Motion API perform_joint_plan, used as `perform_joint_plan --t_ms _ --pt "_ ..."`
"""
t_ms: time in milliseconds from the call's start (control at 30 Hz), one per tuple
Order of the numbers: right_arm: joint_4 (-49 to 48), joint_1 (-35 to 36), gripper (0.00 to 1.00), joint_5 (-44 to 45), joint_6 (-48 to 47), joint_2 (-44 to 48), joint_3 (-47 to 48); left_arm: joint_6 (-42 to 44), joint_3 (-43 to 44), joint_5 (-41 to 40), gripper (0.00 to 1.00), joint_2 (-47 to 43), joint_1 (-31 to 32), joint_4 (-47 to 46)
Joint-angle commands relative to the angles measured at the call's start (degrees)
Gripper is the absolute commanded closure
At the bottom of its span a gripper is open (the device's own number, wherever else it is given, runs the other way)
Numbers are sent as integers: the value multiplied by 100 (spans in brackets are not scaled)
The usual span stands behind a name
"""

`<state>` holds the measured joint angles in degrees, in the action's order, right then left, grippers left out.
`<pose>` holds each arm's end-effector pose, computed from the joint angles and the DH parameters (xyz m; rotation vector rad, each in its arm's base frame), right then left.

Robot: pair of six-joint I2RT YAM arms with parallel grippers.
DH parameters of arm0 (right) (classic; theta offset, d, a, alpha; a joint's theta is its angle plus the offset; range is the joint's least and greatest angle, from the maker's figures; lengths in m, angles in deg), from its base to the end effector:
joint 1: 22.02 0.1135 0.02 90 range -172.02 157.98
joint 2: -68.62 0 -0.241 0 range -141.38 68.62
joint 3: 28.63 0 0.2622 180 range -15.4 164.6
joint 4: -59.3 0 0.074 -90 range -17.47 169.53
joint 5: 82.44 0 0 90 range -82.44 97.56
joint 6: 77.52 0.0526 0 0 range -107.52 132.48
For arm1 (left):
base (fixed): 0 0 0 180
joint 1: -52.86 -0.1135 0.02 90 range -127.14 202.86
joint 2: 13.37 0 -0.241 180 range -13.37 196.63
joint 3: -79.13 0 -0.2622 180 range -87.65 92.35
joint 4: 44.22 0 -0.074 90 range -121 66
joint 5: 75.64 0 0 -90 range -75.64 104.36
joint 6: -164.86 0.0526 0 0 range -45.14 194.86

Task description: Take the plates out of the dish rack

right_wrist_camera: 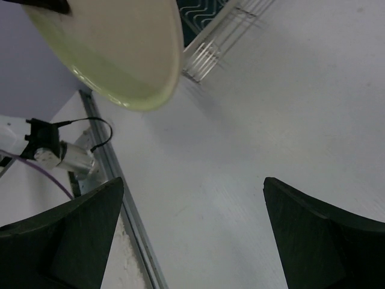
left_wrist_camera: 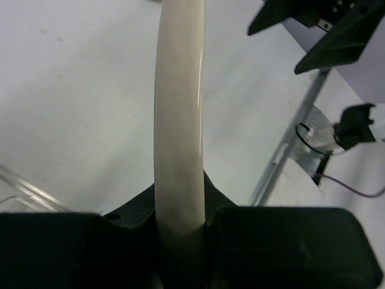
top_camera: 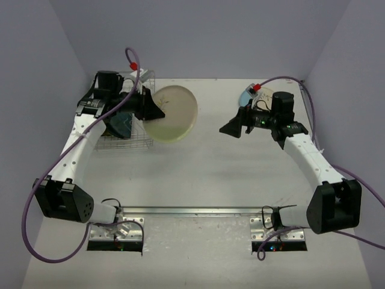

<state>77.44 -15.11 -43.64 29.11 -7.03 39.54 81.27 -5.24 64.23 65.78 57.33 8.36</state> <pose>0.3094 0.0788 0.2666 -0.4175 1.9770 1.1558 0.3092 -0.0645 0.3610 0.6697 1.9740 -0.9255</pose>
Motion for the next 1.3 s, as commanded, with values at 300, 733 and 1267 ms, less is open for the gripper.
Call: perform_joint_plan --t_ms 300,733,1267 --pt "-456 1304 12 -614 -211 -378 353 604 -561 2135 100 -489 755 -288" --pt "-973 1584 72 -1398 405 -405 227 725 -832 2418 100 -377 802 -350" --pt "-2533 637 100 -1681 2846 -743 -221 132 -490 -430 0 -424 802 -613"
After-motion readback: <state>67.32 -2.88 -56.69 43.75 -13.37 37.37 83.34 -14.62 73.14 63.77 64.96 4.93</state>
